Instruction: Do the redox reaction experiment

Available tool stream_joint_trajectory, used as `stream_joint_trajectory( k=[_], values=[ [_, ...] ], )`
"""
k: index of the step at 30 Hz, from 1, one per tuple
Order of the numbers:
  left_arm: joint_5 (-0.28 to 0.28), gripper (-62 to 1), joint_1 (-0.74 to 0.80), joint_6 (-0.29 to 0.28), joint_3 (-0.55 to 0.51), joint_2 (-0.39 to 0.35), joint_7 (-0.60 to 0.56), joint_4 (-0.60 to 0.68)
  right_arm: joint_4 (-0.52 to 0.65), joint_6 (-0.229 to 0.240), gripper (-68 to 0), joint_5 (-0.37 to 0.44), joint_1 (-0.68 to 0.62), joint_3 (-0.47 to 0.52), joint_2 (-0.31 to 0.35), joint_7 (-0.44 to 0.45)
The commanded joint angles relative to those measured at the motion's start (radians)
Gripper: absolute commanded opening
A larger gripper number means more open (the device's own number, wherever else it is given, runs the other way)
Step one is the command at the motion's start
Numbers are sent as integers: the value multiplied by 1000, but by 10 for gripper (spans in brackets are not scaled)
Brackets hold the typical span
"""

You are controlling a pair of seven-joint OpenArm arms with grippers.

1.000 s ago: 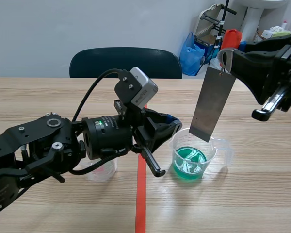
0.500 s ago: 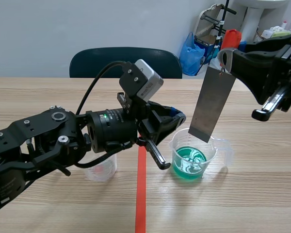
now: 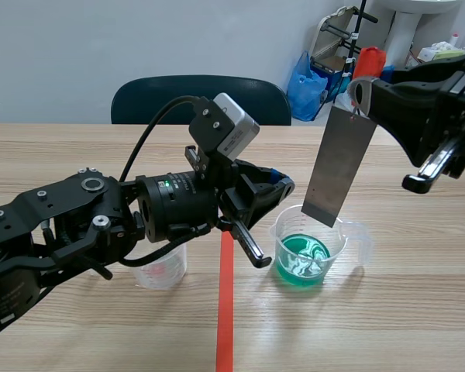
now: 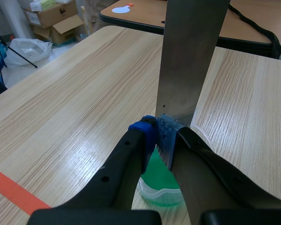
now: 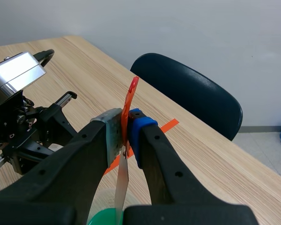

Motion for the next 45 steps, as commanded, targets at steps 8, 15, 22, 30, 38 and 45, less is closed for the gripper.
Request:
stream_joint_trajectory(
  k=[8,15,22,30,38,45],
  values=[
    [0,-578,-16,0,-4,3,-6,26,9,-3,-669,11,14,2,3,23],
    [12,-578,22,3,-42,-149,-73,32,9,-3,-669,11,14,2,3,23],
    [0,-578,314,2,-294,-457,-241,119,9,-3,-669,11,14,2,3,26],
    [-38,-577,944,-3,-785,-618,-462,130,9,-3,-669,11,14,2,3,26],
    [105,-577,1472,-27,-1223,-405,-732,130,9,-3,-669,11,14,2,3,26],
    [234,-577,1664,-23,-1320,-229,-925,130,9,-3,-669,11,14,2,3,30]
  ],
)
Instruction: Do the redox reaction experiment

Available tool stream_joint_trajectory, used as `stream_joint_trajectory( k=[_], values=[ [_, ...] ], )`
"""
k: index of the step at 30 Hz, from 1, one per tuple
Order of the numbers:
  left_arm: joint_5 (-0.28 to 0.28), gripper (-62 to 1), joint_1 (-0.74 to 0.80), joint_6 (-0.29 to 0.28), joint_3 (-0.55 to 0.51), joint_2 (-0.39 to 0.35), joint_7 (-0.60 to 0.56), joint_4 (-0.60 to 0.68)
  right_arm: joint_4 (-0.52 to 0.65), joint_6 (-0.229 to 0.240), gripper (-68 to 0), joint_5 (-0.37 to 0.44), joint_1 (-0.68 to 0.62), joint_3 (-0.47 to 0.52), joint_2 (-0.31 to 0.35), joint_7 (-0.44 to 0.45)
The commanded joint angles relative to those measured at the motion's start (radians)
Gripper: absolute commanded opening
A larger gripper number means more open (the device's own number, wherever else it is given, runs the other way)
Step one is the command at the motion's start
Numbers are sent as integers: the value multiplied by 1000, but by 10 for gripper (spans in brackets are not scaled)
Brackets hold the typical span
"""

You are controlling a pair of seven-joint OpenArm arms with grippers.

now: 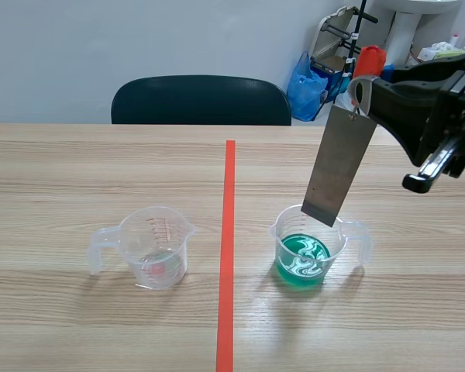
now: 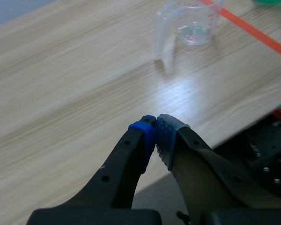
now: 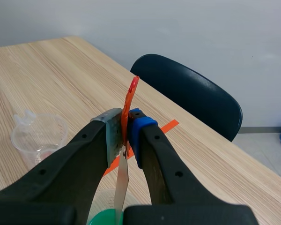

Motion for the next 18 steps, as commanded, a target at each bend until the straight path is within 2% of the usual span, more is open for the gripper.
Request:
stream_joint_trajectory(
  k=[1,4,7,8,9,10,12,15,16,18],
  values=[
    [4,-577,1,5,14,14,-40,12,9,-3,-669,12,14,2,3,25],
    [43,-577,1,4,14,55,-82,12,9,-3,-669,12,14,2,3,25],
    [58,-577,1,3,14,84,-107,12,9,-3,-669,12,14,2,3,26],
    [79,-570,1,4,14,93,-103,7,9,-3,-669,12,14,2,3,25],
    [104,-536,1,4,14,101,-93,4,9,-3,-669,12,14,2,3,26],
    [131,-480,1,6,16,111,-91,4,9,-3,-669,12,14,2,3,26],
    [174,-325,1,6,16,132,-91,3,9,-3,-669,12,14,2,3,26],
    [175,-73,1,6,17,164,-92,3,9,-3,-669,12,15,2,3,26],
    [169,-8,1,5,17,173,-92,3,9,-3,-669,12,15,2,3,26],
    [168,14,1,1,17,185,-96,3,9,-3,-669,12,15,2,3,26]
  ],
)
